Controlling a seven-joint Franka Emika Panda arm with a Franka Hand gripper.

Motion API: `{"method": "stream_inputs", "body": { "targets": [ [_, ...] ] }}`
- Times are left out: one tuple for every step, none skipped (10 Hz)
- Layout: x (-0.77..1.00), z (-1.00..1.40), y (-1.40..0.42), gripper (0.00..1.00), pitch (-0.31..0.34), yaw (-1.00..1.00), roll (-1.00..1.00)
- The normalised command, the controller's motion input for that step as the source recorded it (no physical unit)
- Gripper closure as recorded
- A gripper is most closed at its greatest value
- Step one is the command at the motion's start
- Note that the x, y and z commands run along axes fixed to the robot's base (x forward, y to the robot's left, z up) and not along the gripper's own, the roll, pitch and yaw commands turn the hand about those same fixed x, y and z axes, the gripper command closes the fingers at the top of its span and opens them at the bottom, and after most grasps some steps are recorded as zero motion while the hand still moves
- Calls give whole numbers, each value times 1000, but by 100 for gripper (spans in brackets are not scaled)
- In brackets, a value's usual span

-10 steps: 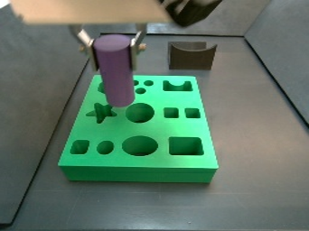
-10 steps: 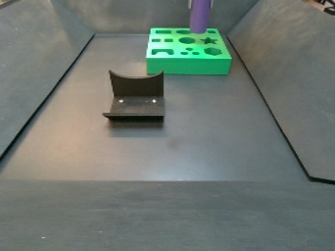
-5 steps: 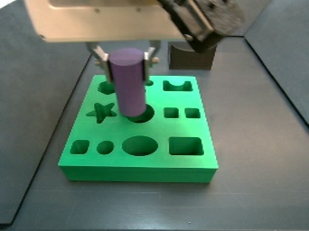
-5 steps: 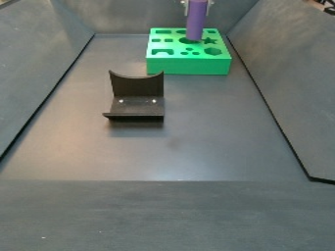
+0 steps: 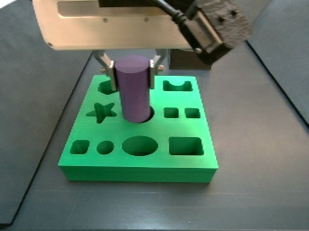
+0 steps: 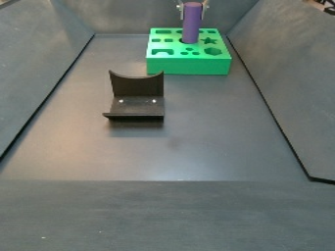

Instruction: Insert the round object.

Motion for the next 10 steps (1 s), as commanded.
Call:
{"method": "stream_inputs", "body": {
  "targets": [
    [397, -491, -143, 100, 3, -9, 160],
    [214, -511, 0, 100, 0, 0, 346],
    [0, -423, 80, 100, 0, 0, 449],
    [-240, -297, 120, 100, -40, 0, 371],
    [-414, -223, 91, 100, -80, 0, 314],
    [-380, -243, 49, 100, -40, -6, 194],
    [-271, -286, 0, 100, -60, 0, 74],
    [0, -523, -23, 100, -9, 0, 0],
    [123, -811, -126, 100, -66, 0, -26],
    [180, -680, -109, 100, 0, -6, -97]
  ]
}}
